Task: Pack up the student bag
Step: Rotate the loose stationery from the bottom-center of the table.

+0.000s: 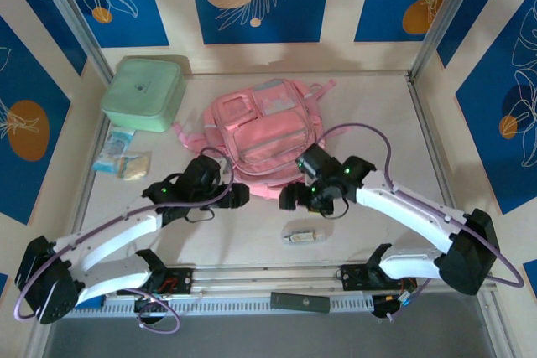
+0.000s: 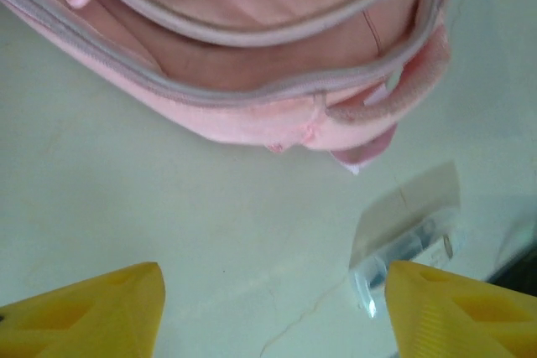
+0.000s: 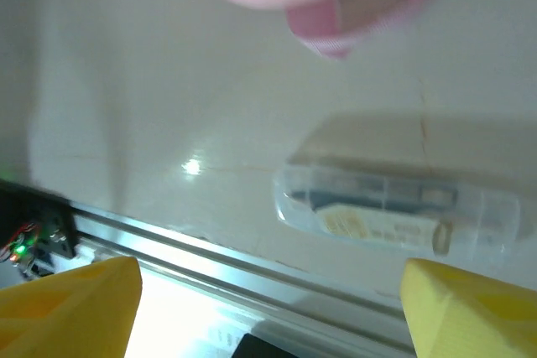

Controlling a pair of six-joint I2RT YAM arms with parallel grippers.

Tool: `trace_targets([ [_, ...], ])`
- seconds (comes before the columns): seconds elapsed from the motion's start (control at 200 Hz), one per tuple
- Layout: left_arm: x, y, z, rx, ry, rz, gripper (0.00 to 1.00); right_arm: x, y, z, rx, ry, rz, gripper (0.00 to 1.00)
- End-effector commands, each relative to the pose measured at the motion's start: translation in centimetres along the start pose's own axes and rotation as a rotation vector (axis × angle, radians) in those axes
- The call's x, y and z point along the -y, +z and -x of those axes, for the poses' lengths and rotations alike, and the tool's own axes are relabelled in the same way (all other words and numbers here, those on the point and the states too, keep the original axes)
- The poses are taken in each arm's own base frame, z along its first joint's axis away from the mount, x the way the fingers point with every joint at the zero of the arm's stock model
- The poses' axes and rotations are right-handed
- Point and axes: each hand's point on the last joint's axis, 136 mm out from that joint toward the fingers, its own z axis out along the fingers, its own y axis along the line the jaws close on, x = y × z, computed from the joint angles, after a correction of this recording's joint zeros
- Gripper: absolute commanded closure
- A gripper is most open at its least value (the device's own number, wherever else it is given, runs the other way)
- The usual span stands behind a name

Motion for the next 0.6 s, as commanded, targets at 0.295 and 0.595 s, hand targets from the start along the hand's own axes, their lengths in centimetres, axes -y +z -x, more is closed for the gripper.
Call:
trace_targets([
  [0.295, -0.4, -2.1, -3.1, -0.058, 0.090, -0.035, 0.07, 1.8, 5.7, -5.7, 0.071, 0.191, -0.146, 0.11],
  [0.595, -1.8, -2.5, -2.9, 0.001, 0.085, 0.011, 0.01, 2.6, 8.5, -5.6, 0.069, 0.236, -0.169, 0.05],
])
